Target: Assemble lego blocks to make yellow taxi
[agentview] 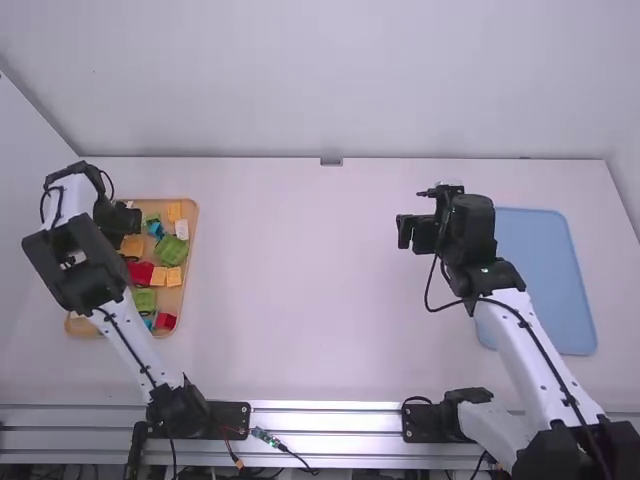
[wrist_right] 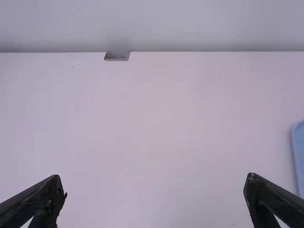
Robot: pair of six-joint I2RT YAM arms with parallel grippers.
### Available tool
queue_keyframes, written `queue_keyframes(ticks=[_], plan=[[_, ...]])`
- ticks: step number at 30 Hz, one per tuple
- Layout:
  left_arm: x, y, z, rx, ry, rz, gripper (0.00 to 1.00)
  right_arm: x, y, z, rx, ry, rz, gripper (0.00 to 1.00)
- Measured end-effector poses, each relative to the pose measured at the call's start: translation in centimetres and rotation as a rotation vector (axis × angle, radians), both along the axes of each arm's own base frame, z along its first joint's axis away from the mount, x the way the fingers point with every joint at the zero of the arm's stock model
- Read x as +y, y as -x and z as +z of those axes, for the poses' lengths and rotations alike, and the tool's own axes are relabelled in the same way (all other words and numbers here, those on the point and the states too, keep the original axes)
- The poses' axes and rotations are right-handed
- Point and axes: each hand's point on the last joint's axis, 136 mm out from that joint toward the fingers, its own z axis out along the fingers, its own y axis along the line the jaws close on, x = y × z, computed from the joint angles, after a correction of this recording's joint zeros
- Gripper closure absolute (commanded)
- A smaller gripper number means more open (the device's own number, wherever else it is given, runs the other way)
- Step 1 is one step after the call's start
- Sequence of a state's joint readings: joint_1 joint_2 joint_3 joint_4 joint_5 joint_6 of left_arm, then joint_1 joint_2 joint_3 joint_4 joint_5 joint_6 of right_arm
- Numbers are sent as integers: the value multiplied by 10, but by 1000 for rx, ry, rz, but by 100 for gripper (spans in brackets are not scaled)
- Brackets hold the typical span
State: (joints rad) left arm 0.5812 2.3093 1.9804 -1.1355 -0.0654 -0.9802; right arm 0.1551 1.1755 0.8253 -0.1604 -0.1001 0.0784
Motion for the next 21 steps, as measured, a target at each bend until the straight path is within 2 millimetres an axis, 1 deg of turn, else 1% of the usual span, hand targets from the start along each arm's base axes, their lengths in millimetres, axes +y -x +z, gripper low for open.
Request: queue_keyframes(ticks=[1,4,5,8,10,14,20,21], plan=[[2,-2,9,-5,-13,8,1,-1,0,0,0,2,-3,1],[8,-12,21,-39,-43,19,1,-2,0,0,1,6,-8,1],[8,-14,22,-44,-47,19,1,-2,0,-1,1,7,-8,1],[8,-19,18,-60,-57,19,1,-3,0,-2,5,11,-10,1],[5,-23,12,-67,-60,17,1,-3,0,-2,6,11,-11,1],[-4,-17,-3,-42,-32,16,1,-4,0,-2,5,12,-13,1],[-3,-19,-6,-51,-38,16,1,-4,0,-2,5,13,-16,1],[-2,-20,-6,-53,-39,18,7,-4,0,-2,5,13,-15,1]])
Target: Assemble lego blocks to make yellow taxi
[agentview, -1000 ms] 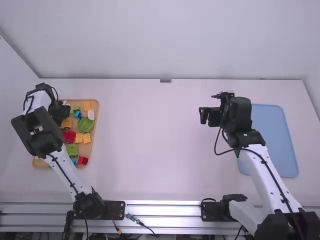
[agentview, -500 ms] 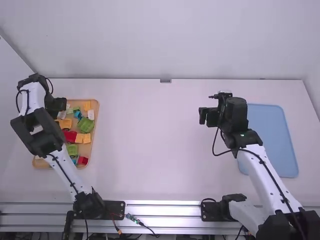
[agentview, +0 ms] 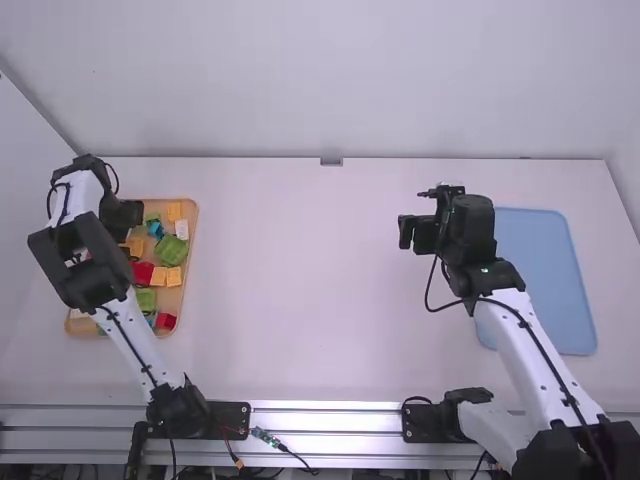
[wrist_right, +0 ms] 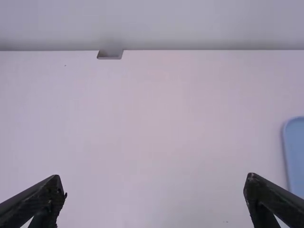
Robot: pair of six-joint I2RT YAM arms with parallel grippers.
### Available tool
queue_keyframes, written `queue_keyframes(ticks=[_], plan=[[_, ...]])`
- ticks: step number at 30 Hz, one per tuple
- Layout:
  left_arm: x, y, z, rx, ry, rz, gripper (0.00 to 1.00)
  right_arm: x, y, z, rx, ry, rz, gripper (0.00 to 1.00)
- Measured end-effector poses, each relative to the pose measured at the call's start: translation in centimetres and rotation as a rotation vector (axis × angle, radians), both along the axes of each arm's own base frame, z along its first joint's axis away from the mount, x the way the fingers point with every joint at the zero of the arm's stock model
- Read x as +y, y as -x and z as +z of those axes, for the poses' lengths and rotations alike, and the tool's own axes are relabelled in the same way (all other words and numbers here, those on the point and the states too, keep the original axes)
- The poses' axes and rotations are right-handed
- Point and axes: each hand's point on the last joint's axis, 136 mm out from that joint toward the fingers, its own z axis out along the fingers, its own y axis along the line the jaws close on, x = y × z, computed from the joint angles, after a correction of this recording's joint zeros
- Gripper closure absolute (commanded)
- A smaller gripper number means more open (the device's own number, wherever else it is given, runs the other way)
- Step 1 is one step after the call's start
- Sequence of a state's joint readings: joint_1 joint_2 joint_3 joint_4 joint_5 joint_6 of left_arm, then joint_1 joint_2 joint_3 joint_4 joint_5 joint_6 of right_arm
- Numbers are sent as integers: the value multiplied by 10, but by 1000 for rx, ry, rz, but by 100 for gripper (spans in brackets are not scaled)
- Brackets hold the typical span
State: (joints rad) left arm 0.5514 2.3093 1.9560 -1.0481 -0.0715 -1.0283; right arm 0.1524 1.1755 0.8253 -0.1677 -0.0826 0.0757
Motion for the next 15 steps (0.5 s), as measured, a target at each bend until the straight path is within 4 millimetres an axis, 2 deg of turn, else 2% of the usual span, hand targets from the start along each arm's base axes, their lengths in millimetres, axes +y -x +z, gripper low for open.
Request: queue_keyframes(ticks=[15], plan=[[3,4,-8,15,-19,29,6,0,0,0,0,0,0,1]])
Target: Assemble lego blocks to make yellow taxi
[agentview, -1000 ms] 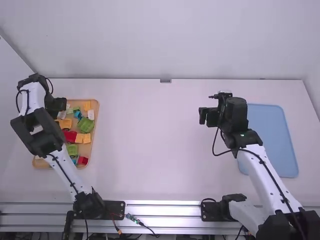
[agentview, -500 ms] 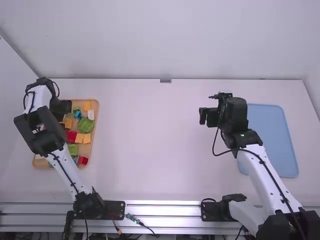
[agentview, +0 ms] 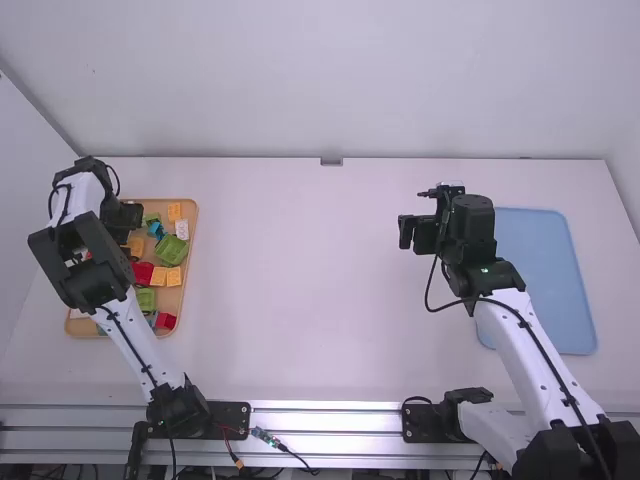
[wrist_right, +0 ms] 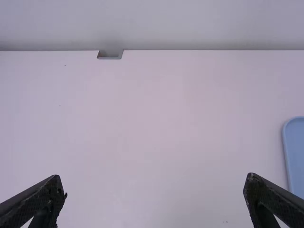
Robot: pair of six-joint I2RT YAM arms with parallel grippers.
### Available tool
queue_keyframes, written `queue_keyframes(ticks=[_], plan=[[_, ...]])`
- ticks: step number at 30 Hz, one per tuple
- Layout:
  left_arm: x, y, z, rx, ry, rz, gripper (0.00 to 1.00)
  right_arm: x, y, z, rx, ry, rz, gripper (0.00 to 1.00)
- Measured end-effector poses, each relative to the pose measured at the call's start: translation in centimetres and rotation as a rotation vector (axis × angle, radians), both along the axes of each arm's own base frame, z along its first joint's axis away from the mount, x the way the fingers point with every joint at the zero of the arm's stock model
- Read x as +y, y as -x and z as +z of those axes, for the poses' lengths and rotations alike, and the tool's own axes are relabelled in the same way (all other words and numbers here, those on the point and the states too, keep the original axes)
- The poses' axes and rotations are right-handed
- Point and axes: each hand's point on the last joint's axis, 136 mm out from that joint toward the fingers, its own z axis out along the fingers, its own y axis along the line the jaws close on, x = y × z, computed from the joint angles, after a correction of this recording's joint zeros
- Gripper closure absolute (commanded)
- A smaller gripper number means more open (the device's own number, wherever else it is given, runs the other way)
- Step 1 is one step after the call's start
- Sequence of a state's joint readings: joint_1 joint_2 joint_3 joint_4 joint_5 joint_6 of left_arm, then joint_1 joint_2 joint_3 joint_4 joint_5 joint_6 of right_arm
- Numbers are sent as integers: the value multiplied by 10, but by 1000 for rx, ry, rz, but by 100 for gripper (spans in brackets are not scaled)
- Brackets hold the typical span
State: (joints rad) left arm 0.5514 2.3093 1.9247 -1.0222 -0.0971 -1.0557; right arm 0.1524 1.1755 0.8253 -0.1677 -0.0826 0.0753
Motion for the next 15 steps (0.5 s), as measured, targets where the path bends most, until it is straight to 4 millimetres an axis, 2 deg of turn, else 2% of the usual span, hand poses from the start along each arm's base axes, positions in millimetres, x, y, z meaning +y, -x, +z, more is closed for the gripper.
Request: queue_keyframes(ticks=[8,15], plan=[[2,0,-17,-11,-16,22,8,0,0,0,0,0,0,1],[8,2,-18,-14,-56,42,13,0,0,0,0,0,-1,1]])
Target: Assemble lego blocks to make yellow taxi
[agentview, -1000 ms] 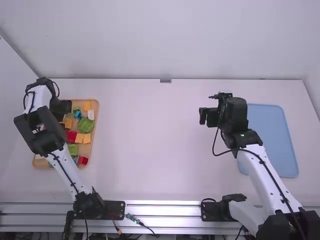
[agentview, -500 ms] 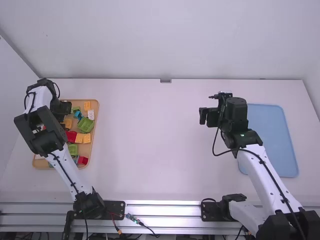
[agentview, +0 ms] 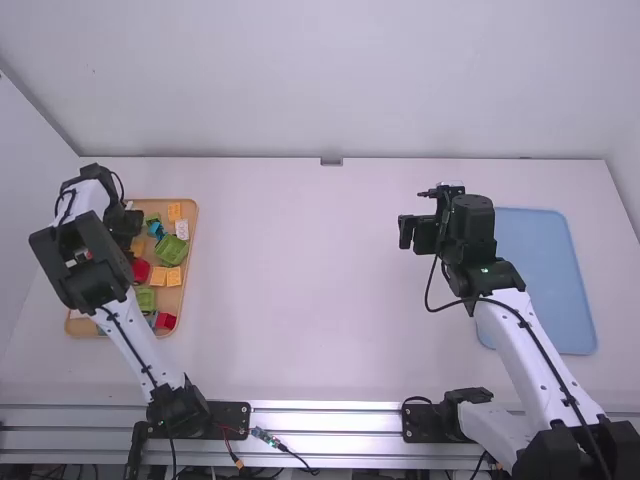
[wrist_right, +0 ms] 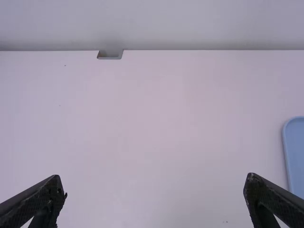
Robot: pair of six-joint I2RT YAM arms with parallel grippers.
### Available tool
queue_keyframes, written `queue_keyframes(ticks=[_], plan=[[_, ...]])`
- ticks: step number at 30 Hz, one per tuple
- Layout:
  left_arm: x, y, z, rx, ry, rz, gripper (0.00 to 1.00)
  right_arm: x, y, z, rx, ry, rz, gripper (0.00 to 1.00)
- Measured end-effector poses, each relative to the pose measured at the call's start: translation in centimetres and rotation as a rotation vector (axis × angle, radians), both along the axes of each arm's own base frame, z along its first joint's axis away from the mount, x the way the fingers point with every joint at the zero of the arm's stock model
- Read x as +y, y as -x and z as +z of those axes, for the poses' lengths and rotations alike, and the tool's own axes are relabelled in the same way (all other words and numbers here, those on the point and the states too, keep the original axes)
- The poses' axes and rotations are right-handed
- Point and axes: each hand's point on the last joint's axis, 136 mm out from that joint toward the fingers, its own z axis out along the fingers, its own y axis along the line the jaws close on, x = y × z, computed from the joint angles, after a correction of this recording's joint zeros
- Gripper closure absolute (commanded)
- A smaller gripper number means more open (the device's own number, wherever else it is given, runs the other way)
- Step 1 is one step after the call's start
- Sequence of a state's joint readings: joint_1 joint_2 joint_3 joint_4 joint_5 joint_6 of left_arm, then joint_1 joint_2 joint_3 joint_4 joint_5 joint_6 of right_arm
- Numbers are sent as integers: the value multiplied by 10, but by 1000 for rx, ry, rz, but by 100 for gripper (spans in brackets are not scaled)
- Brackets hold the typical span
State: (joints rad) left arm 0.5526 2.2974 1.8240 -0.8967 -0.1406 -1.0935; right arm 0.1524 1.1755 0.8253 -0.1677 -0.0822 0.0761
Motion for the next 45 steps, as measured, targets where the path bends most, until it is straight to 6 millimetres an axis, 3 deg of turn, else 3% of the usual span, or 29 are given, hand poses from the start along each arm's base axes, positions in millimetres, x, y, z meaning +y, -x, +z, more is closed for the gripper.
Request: queue_keyframes(ticks=[7,14,20,31,37,40,45], plan=[[3,-2,1,-16,-14,-2,1,0,0,0,-1,1,-1,1],[-15,22,2,89,75,12,0,0,0,0,-1,3,2,1],[-1,3,17,23,33,4,5,0,0,0,-1,3,3,1],[7,-9,19,-16,-1,-73,10,0,0,0,1,3,2,1],[9,-10,19,-15,-5,-105,23,0,0,0,1,4,2,1],[9,-10,19,-14,-5,-112,15,0,0,-1,2,5,2,1],[8,-6,15,-2,2,-113,13,0,1,-1,3,4,3,1]])
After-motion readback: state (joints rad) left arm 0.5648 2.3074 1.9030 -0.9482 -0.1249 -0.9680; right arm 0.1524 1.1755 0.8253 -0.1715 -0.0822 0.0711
